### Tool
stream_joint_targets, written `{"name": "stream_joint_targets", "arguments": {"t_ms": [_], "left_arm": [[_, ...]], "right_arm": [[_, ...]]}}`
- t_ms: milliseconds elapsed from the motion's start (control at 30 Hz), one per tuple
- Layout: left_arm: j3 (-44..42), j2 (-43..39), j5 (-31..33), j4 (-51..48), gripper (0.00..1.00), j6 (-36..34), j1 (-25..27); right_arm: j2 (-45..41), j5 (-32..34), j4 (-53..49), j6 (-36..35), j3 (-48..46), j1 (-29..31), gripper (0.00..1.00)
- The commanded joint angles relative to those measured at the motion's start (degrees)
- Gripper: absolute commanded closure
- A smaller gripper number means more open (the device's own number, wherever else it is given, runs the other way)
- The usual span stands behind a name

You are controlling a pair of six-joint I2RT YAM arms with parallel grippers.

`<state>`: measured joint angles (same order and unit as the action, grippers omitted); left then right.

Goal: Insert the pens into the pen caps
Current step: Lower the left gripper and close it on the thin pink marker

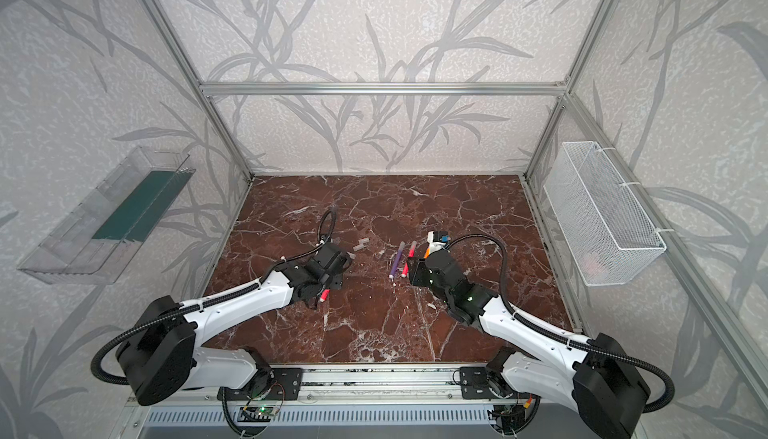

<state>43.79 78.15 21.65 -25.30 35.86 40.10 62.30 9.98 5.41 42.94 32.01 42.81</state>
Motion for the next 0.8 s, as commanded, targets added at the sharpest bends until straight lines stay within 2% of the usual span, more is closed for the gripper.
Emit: {"name": "stream_joint_targets", "arguments": {"t_ms": [0,267,467,667,767], "left_arm": [[-0.3,1.7,2.6,-0.5,0.44,1.7,-0.9],[1.0,9.5,-2.5,2.3,0.54,0.7,-3.0],[3.7,14.4,-6.8,1.4,0.57,-0.5,-3.9],[4.6,17.3,-10.0,2.9,0.61,-1.0,-4.4],[4.8,17.2,-10.7,2.5,0.68,-1.1,-4.5]], "right_arm": [[0.4,-0.9,0.6,-0.8,1.9,0.3,0.6],[0.1,-0.6,-0.5,-0.9,2.1,0.8,0.6],[0.1,-0.4,-0.7,-1.1,2.1,0.8,0.59],[0.0,-0.2,-0.9,-1.3,2.2,0.8,0.59],[-0.3,0.0,-1.2,-1.4,2.2,0.8,0.59]]}}
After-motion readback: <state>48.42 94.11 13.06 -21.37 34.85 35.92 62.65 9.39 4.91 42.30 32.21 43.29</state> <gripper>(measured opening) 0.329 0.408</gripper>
